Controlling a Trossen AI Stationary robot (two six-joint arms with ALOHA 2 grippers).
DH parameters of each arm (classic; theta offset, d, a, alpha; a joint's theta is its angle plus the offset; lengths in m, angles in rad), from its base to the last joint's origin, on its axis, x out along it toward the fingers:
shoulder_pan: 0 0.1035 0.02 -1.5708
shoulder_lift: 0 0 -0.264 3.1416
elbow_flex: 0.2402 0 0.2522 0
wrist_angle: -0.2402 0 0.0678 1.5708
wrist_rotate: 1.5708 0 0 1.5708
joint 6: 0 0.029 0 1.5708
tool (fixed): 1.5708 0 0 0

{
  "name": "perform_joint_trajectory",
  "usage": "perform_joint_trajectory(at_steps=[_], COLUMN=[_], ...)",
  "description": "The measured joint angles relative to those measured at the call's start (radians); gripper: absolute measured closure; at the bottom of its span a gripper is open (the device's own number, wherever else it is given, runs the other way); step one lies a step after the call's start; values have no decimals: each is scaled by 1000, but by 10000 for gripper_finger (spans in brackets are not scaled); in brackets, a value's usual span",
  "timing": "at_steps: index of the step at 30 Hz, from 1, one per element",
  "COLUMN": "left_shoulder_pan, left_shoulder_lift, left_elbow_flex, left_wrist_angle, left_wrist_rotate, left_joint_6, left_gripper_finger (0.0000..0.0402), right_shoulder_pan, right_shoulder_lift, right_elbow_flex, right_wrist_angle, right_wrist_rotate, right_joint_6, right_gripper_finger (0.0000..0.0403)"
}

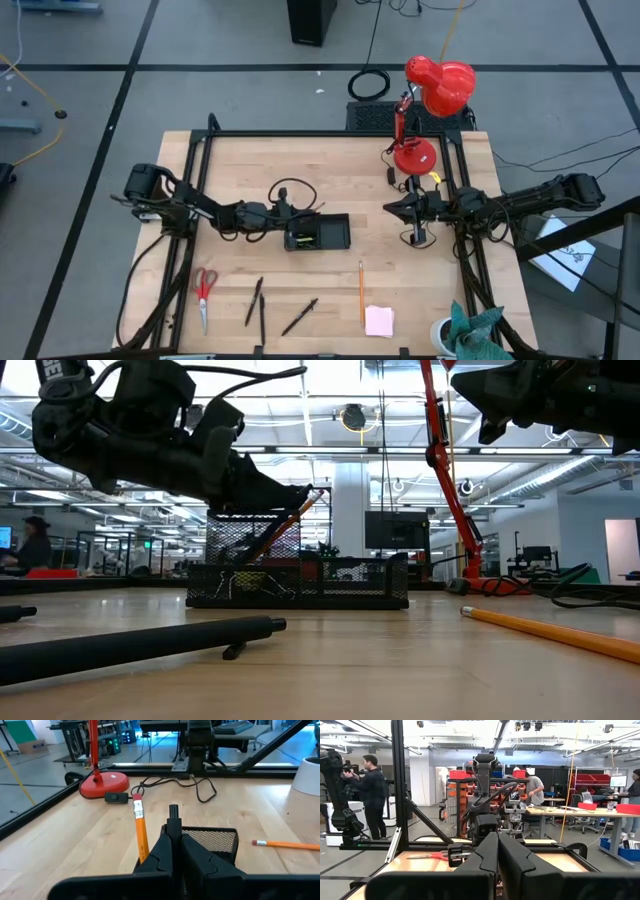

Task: Pick and place office supplies into organizer
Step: Put the black pen into the mesh desk organizer

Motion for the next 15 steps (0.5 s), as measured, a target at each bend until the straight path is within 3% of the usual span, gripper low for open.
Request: perform_joint_trajectory(at_steps=[3,15], left_shoulder_pan=[1,1], left_shoulder_lift=[0,-1], left_elbow_flex=[0,0], left_wrist_angle=[-1,-14], left_wrist_rotate=[0,-2], left_joint_6=[-2,-39], left_gripper_finger=[387,279], right_shoulder_pan=[0,0], right_shoulder_lift=[0,0], right_elbow_flex=[0,0], right_wrist_angle=[0,0], right_wrist_rotate=[0,0], right_joint_6=[0,2], right_gripper_finger=[399,399])
